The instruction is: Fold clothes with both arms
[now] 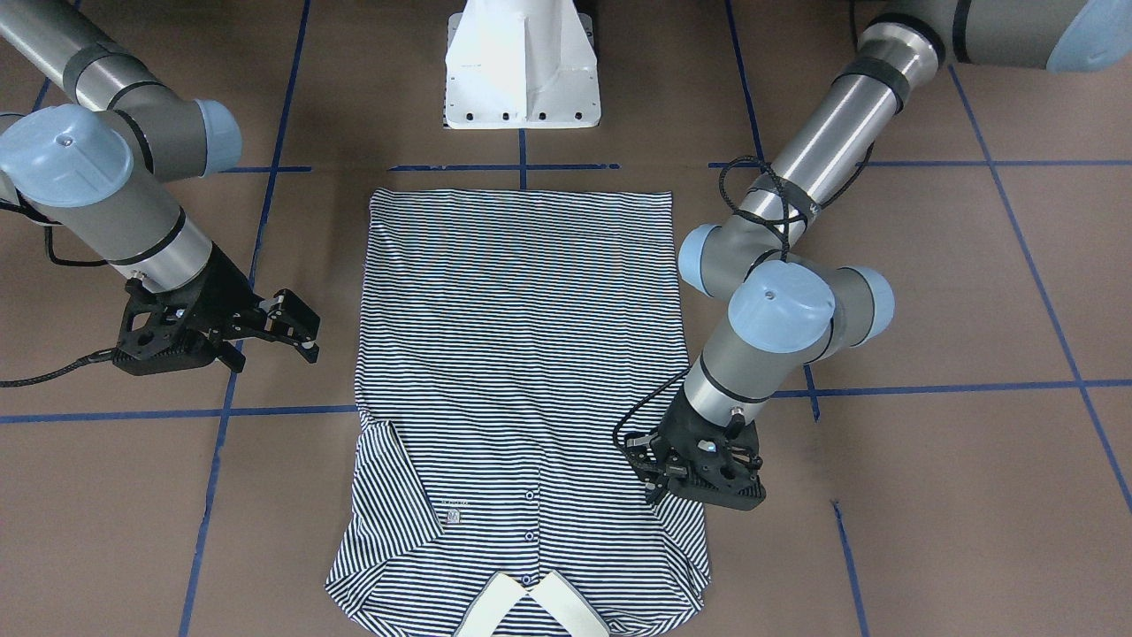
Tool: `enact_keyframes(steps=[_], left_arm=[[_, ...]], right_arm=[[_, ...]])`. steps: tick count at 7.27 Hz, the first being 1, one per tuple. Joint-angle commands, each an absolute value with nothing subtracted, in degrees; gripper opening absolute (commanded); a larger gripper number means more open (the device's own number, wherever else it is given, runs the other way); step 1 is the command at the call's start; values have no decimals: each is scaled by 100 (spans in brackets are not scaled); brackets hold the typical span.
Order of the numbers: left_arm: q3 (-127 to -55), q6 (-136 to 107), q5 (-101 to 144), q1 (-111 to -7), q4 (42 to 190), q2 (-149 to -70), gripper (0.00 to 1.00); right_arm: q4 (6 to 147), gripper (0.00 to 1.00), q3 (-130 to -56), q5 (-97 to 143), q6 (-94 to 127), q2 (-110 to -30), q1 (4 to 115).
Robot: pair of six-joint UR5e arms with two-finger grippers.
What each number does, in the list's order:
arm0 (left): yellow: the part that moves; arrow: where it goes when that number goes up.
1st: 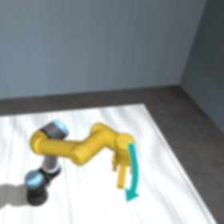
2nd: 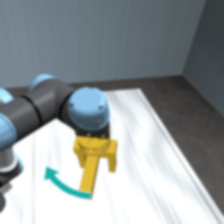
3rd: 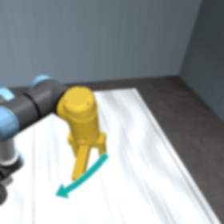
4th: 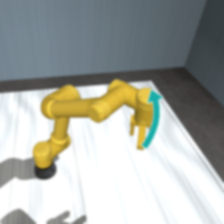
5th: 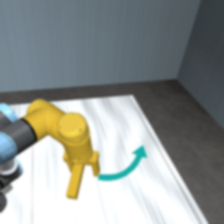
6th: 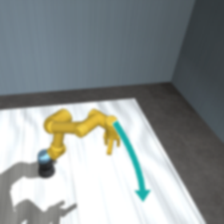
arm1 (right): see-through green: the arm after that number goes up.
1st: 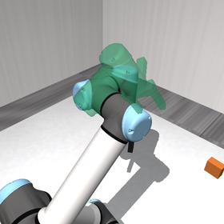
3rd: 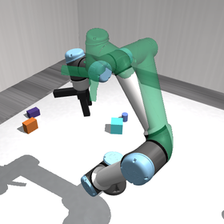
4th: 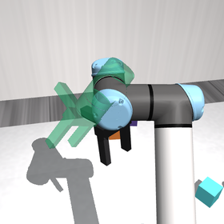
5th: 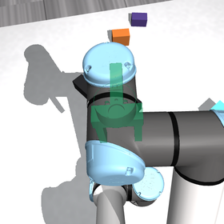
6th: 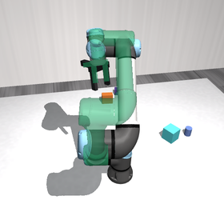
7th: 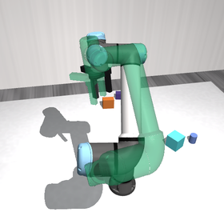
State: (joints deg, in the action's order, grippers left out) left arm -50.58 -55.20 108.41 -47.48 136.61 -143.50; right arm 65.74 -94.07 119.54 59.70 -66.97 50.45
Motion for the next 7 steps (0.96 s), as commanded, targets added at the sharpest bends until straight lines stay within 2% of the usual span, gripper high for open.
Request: enact_keyframes(steps=[1, 4, 5, 6, 7], left_arm=[[-4476, -5537, 10337, -4720, 13937, -14537, 0], [-4359, -5555, 10160, -4711, 14071, -14555, 0], [-4368, -5555, 10160, -4694, 14071, -14563, 15], [-4412, -5555, 10160, -4685, 14071, -14563, 54], [-4569, -5563, 10178, -4693, 14071, -14529, 58]], right_arm=[[6574, 100, -9404, 11953, 5977, -6697, 5036], [6566, 100, -9404, 11953, 5994, -6697, 5036], [6565, 100, -9413, 11953, 6003, -6697, 5027], [6565, 100, -9430, 11944, 6029, -6697, 5019], [6565, 100, -9492, 11936, 6125, -6697, 5019]])
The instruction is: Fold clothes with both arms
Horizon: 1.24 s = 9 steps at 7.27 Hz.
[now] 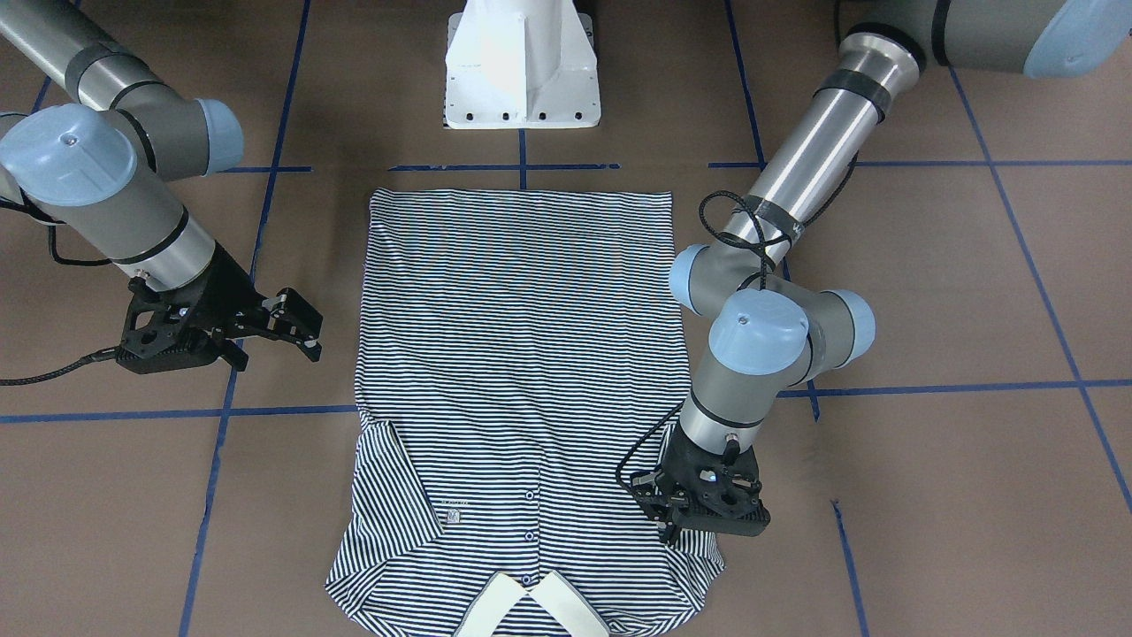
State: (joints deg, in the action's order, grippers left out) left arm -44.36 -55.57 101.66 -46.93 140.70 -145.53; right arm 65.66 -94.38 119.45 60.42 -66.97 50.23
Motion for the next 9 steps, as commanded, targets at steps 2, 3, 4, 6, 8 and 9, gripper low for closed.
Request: enact_keyframes(steps=[2, 3, 4, 6, 8, 9], left_arm=[[-5566, -5817, 10222, -4676, 14045, -14074, 58], [-6225, -5905, 10309, -4615, 14028, -13671, 58], [-6684, -6045, 10484, -4536, 14010, -13380, 62], [-7816, -6284, 10896, -4412, 13983, -12363, 72], [-7989, -6319, 10934, -4403, 13975, -12051, 84], [-7989, -6511, 10925, -4403, 13983, -12032, 84]], right_arm=[[6557, 100, -9842, 11918, 6501, -6706, 4958], [6565, 100, -10087, 11840, 7261, -6706, 4748], [6583, 100, -10333, 11082, 8226, -6732, 4067], [7324, 98, -11106, 9069, 9942, -6802, 2406], [7804, 86, -11564, 8229, 10938, -7300, 1541], [7822, 84, -11680, 8227, 11064, -7721, 1355]])
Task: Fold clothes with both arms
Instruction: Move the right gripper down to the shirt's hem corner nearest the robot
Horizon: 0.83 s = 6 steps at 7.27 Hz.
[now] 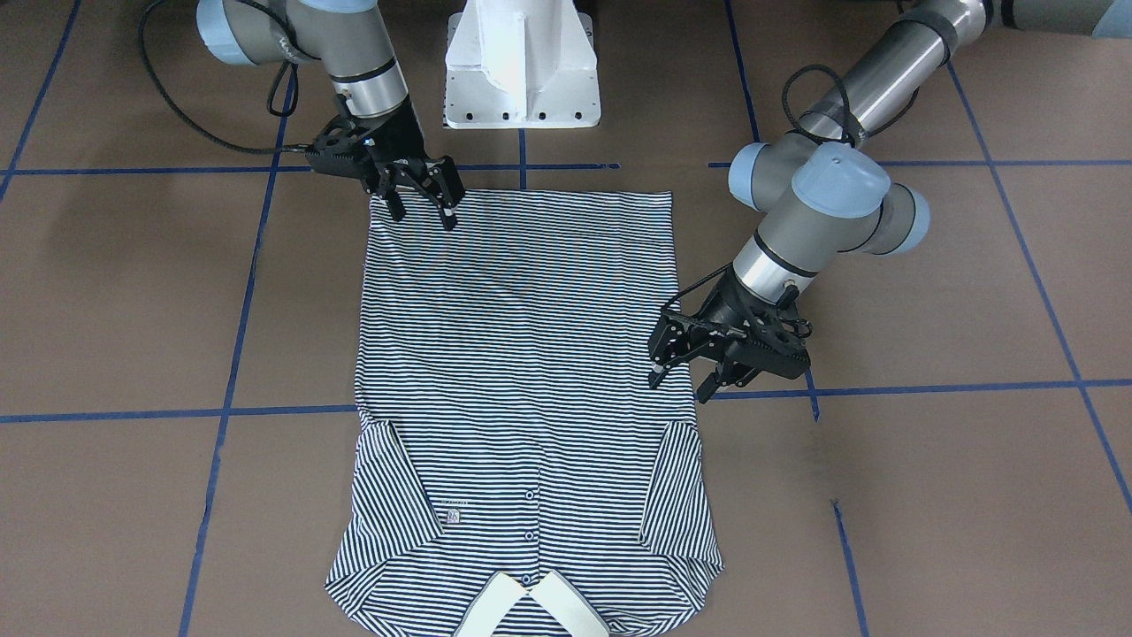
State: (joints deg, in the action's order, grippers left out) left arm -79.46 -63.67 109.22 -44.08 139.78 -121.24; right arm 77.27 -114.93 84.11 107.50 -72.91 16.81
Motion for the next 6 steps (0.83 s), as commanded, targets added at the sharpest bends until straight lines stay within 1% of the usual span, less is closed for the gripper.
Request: enact_keyframes(steps=[1, 3, 4, 5, 6], left_arm=[[-7998, -6861, 10934, -4395, 13983, -12032, 84], [-7989, -6917, 10942, -4395, 13983, -12023, 84], [-7989, -6917, 10942, -4403, 13983, -12006, 84], [-7998, -6917, 10934, -4395, 13992, -11971, 84], [-7989, -6917, 10934, -4395, 14001, -11962, 84]], right_arm=[[7822, 81, -11715, 8235, 11361, -7969, 1267], [7822, 77, -11716, 8200, 11889, -8243, 828], [7822, 69, -11690, 8191, 11918, -8253, 791], [7822, 57, -11689, 8191, 11918, -8253, 800], [7822, 55, -11672, 8191, 11909, -8262, 809]])
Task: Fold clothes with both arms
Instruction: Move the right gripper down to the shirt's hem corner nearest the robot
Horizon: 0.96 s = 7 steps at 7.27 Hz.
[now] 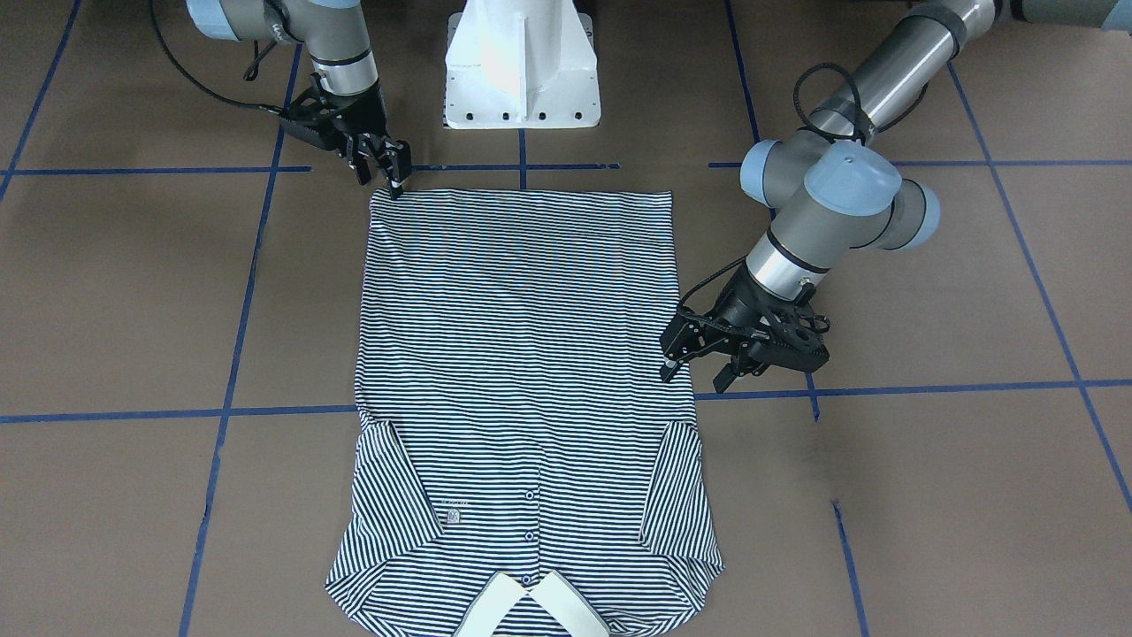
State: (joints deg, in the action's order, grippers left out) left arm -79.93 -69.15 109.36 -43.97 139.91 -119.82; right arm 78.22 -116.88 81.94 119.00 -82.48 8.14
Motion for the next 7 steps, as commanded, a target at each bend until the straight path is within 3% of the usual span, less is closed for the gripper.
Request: enact_keyframes(steps=[1, 3, 6, 7], left_arm=[[-7989, -6917, 10925, -4395, 14001, -11962, 84], [-7989, -6908, 10925, -4395, 14001, -11953, 84], [-7989, -6908, 10925, -4395, 14053, -11883, 84], [-7989, -6908, 10925, -4403, 14062, -11857, 84]], right_arm=[[7822, 50, -11689, 8191, 11909, -8244, 817], [7822, 32, -11672, 8165, 11909, -8244, 826], [7822, 21, -11672, 8156, 11918, -8350, 835], [7822, 0, -11681, 8156, 11918, -8350, 835]])
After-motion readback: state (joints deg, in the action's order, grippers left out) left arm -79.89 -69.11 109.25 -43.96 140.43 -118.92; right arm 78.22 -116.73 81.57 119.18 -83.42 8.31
